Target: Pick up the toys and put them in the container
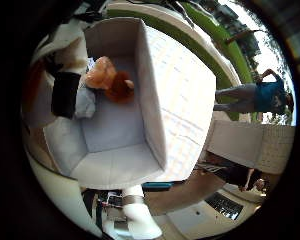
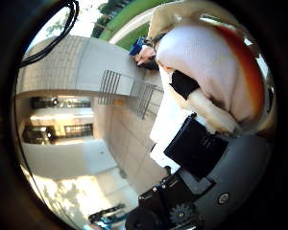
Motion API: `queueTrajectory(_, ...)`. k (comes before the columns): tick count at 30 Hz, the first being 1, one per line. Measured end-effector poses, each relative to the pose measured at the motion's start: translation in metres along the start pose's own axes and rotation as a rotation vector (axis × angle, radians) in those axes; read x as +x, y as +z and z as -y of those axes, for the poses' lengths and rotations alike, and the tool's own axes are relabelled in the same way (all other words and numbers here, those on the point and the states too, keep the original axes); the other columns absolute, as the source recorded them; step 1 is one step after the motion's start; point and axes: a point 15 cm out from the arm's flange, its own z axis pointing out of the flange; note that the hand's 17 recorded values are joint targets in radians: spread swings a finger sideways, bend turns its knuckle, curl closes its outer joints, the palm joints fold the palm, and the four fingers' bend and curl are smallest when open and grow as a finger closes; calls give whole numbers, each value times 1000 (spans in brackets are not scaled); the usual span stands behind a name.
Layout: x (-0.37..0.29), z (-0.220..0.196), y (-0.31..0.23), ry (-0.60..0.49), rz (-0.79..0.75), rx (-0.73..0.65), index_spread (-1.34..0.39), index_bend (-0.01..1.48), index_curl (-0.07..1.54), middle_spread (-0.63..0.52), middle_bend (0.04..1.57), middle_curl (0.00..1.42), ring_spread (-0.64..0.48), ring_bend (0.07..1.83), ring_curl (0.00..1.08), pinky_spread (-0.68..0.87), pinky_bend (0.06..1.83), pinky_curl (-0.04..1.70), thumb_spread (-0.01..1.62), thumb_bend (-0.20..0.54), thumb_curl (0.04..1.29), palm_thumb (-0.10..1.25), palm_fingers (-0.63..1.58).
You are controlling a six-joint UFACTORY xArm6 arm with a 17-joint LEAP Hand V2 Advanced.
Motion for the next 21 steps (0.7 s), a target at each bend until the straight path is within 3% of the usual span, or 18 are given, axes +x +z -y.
queueTrajectory(3, -8, -5, 17, -36, -1, -69, -498, 528, 652, -54, 549, 659, 143, 920, 600, 298, 1128, 819, 1193, -30, 546, 755, -242)
queueTrajectory(4, -9, -5, 18, -47, -1, -79, -448, 467, 603, -19, 453, 595, 183, 792, 524, 325, 1000, 752, 1195, -26, 532, 755, -240)
queueTrajectory(7, -13, -5, 16, -70, -1, -74, -406, 342, 524, 28, 314, 509, 241, 637, 430, 368, 820, 645, 1190, -23, 513, 760, -184)
queueTrajectory(16, 5, -15, -43, -60, -10, 61, -405, 199, 418, 53, 162, 395, 285, 437, 333, 421, 600, 489, 1163, -22, 483, 783, -12)
queueTrajectory(21, 69, -44, -83, 62, -27, 121, -401, 207, 407, 46, 166, 377, 282, 409, 321, 427, 562, 457, 1157, -18, 479, 799, 33)
